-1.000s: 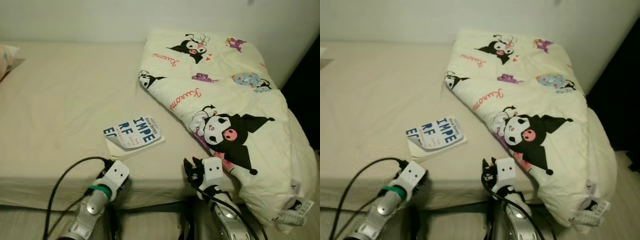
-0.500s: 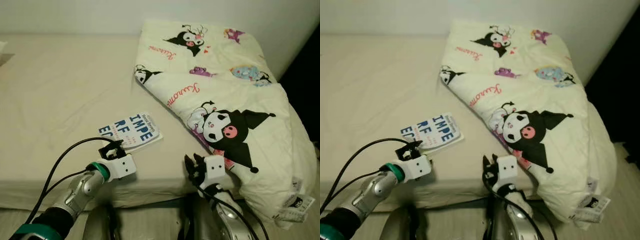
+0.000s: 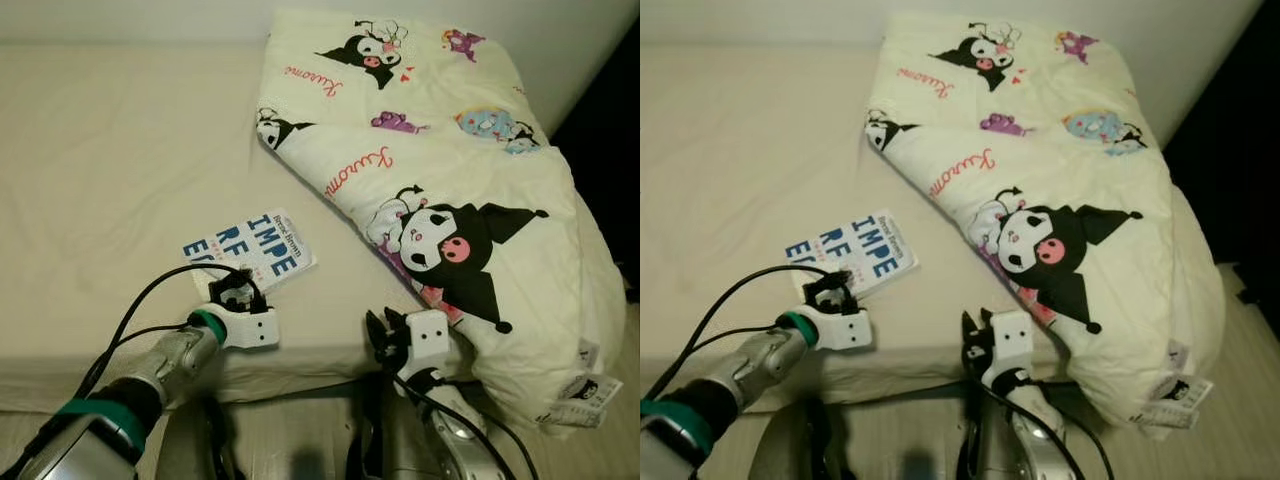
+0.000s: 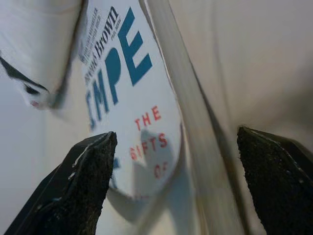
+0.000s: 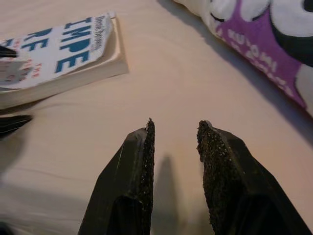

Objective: Clean up the room

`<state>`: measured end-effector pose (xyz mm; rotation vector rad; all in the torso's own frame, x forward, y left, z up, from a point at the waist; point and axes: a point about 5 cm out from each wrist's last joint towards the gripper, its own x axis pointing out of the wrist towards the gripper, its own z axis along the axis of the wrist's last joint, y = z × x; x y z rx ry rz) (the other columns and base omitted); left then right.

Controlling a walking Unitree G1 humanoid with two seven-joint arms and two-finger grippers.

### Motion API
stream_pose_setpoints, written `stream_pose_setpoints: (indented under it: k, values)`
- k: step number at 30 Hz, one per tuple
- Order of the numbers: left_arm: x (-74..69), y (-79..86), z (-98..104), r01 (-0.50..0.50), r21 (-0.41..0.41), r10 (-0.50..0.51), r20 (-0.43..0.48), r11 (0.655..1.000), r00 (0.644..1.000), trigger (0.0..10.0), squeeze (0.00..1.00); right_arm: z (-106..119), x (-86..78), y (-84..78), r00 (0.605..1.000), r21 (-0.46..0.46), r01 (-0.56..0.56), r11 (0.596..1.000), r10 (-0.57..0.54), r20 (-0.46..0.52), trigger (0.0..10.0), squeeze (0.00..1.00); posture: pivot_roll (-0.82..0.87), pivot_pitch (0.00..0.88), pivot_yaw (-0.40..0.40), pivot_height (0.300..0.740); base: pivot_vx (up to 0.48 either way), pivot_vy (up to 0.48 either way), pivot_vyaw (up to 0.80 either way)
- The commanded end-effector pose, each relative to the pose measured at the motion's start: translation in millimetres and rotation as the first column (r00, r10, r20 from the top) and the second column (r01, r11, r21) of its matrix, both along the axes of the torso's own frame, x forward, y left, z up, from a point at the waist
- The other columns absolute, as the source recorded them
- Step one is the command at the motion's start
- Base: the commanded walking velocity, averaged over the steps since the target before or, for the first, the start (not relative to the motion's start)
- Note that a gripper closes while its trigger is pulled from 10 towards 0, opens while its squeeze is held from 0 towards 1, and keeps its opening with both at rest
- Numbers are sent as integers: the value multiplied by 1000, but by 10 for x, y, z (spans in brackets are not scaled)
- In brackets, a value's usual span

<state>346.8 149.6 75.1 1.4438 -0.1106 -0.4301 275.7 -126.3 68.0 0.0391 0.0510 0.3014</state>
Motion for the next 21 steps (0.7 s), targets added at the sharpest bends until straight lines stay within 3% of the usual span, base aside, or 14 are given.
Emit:
stream_pose_setpoints:
  k: [1, 3, 4, 5, 6, 7, 8, 9, 16, 21]
  values:
    - [-63, 204, -140, -64, 101, 65, -13, 993, 998, 8667, 0, -66, -55, -17, 999, 4, 7, 1000, -7, -37, 10000, 0, -140, 246, 23, 556, 0, 0, 0]
    - [-58, 231, -132, -67, 121, 66, 12, 990, 998, 8667, 0, -64, -59, -17, 999, 4, 8, 1000, -7, -38, 10000, 0, -140, 246, 23, 556, 0, 0, 0]
    - [-67, 306, -147, -84, 154, 82, 14, 984, 997, 5961, 0, -67, -67, -10, 999, 4, 7, 1000, -7, -42, 10000, 0, -136, 249, 23, 556, 0, 0, 0]
    - [-76, 399, -157, -110, 177, 110, 10, 978, 994, 4118, 0, -71, -74, 0, 999, 5, 5, 1000, -5, -44, 10000, 0, -136, 250, 23, 556, 0, 0, 0]
    - [-76, 399, -157, -110, 177, 110, 10, 978, 994, 4118, 0, -71, -74, 0, 999, 5, 5, 1000, -5, -44, 10000, 0, -136, 250, 23, 556, 0, 0, 0]
    - [-93, 492, -176, -137, 203, 140, -5, 970, 990, 1882, 0, -73, -79, 10, 999, 6, 4, 1000, -3, -46, 10000, 0, -136, 250, 23, 556, 0, 0, 0]
    - [-93, 492, -176, -137, 203, 140, -5, 970, 990, 1882, 0, -73, -79, 10, 999, 6, 4, 1000, -3, -46, 10000, 0, -136, 250, 23, 556, 0, 0, 0]
    - [-114, 601, -191, -171, 223, 178, -11, 960, 984, 0, 0, -72, -83, 18, 999, 7, 2, 1000, -2, -48, 10000, 0, -135, 251, 22, 556, 0, 0, 0]
    - [-211, 886, -274, -311, 252, 330, -33, 916, 944, 0, 0, -55, -86, 20, 999, 3, -2, 1000, 3, -53, 10000, 0, -138, 251, 19, 556, 0, 0, 0]
    - [-234, 970, -275, -368, 246, 383, -11, 897, 924, 0, 0, -42, -82, -6, 999, -4, 0, 1000, 0, -52, 10000, 0, -145, 244, 15, 556, 0, 0, 0]
